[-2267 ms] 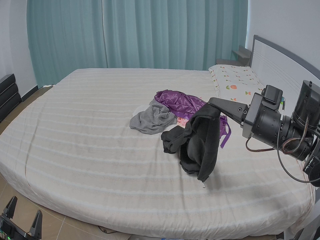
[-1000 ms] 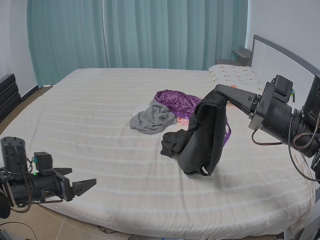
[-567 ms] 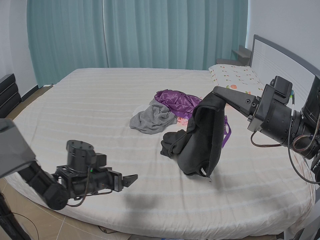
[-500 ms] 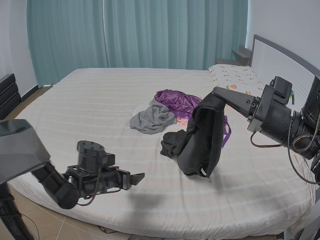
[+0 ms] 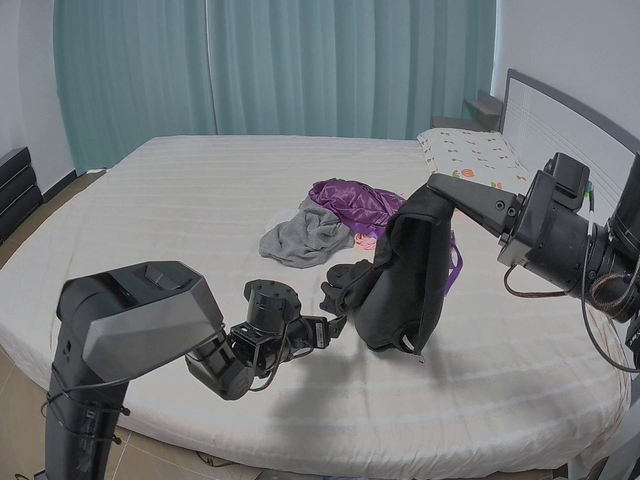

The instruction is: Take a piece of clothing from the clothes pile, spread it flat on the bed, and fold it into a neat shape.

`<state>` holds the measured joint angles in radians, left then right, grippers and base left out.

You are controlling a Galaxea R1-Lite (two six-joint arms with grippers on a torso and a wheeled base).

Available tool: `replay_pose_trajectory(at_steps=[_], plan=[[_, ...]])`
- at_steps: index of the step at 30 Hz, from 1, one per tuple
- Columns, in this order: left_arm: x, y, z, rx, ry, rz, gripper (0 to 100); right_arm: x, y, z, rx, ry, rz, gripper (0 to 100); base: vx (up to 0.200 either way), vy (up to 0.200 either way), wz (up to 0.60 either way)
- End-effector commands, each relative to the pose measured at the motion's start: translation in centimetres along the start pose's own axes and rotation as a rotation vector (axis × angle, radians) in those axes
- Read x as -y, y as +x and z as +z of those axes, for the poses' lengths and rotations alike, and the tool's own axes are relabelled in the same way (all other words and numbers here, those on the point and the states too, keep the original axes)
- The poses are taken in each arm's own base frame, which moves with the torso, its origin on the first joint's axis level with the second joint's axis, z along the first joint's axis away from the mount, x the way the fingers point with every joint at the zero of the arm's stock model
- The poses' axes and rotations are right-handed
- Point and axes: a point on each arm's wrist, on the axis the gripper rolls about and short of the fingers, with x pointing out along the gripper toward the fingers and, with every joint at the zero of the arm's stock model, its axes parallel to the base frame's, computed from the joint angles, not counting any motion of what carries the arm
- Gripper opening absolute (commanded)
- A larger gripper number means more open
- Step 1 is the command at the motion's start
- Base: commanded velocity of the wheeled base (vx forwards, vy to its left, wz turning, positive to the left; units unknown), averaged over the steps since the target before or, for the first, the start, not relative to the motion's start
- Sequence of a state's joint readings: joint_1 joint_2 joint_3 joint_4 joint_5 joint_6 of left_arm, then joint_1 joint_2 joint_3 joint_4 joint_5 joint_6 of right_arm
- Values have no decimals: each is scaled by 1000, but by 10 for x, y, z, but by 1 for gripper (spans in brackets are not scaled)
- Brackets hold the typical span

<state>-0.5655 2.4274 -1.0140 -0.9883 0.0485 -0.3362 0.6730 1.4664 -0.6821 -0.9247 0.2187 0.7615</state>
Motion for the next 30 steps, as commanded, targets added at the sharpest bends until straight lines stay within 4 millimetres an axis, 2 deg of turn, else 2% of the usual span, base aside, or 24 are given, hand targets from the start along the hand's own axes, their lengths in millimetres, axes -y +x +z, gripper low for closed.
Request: replay_pose_trajectory(at_steps=[1,5,8,11,12,15,19,22,27,30], plan=[[-6,41,-9,35,-13,8,100,-3,-5,1,5,-2,9,0,0,0,0],[-10,59,-2,41,-20,49,100,-4,-6,1,7,-5,11,0,0,0,0],[-13,82,2,60,-23,98,100,-6,-9,3,16,-6,17,0,0,0,0],[-16,93,6,83,-27,163,100,-5,-10,5,23,-8,13,0,0,0,0],[-18,94,5,78,-28,180,0,-5,-10,6,26,-8,10,0,0,0,0],[-21,94,4,67,-35,207,0,1,-11,10,42,-14,-11,0,0,0,0],[-37,85,7,69,-60,297,0,21,-6,16,57,-12,-81,0,0,0,0],[-46,60,29,86,-115,330,0,42,-1,18,62,-5,-150,0,0,0,0],[-47,10,68,141,-209,341,0,87,15,24,76,8,-264,0,0,0,0],[-38,-36,103,219,-277,313,0,112,32,34,161,-17,-297,0,0,0,0]])
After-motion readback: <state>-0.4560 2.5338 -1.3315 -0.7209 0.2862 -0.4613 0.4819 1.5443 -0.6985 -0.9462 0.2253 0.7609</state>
